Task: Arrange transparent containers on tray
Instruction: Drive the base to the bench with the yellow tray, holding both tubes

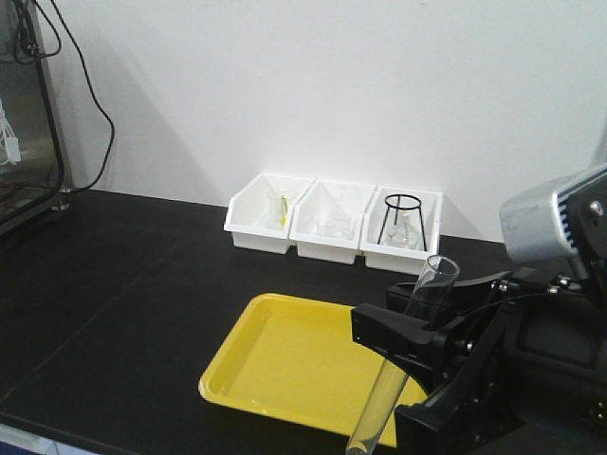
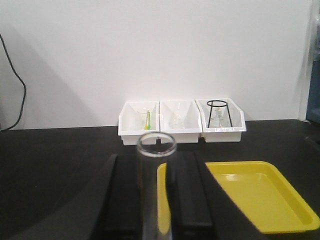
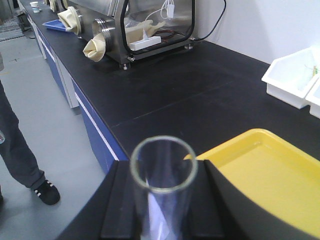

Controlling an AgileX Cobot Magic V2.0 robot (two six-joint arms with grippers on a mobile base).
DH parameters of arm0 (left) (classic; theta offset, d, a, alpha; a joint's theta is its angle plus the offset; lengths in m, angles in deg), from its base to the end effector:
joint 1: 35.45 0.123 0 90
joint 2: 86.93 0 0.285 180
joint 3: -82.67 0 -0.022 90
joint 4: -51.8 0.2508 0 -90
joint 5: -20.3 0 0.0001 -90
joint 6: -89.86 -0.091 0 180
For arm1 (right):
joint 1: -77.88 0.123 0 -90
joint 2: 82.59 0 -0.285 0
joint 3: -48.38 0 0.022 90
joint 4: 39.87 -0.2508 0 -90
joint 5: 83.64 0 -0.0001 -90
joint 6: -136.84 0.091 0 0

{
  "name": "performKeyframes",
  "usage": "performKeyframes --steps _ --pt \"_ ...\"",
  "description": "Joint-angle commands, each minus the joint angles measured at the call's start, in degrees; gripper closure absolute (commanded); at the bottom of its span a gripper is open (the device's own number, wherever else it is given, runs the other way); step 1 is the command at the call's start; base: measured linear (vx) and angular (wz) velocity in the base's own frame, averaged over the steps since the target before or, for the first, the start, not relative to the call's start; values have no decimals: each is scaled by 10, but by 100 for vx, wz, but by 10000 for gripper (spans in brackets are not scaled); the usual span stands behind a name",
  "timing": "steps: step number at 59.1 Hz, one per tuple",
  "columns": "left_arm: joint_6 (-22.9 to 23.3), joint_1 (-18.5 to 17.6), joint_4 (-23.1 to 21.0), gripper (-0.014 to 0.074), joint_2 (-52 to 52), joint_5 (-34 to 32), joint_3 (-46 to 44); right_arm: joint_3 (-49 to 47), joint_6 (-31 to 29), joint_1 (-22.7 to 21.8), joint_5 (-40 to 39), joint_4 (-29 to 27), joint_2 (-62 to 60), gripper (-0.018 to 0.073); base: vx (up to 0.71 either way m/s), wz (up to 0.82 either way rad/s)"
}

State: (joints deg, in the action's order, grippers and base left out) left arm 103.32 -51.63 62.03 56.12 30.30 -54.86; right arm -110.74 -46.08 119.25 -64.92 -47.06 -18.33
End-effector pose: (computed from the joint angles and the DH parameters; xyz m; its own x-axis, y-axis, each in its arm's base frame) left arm 0.1023 -0.0267 0.3631 -0.0024 -0.0607 -0.9982 0.2492 0.9666 -0.0594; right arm 0.1571 0.1432 0.4012 -0.2244 -0.1073 -0.9686 -0.6760 0.7330 0.0755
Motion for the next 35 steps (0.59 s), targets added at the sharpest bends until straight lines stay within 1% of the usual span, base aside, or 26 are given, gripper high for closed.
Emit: performKeyframes --steps 1,18,35 --pt "4 -4 -2 534 -2 -48 -22 -22 -5 -3 -50 -1 -9 505 27 17" --pt "4 -4 -2 534 -2 -48 -22 -22 -5 -3 -48 -1 -9 505 27 4" --pt "4 -4 -2 534 -2 -48 -22 -22 -5 -3 -48 -1 -9 505 23 -15"
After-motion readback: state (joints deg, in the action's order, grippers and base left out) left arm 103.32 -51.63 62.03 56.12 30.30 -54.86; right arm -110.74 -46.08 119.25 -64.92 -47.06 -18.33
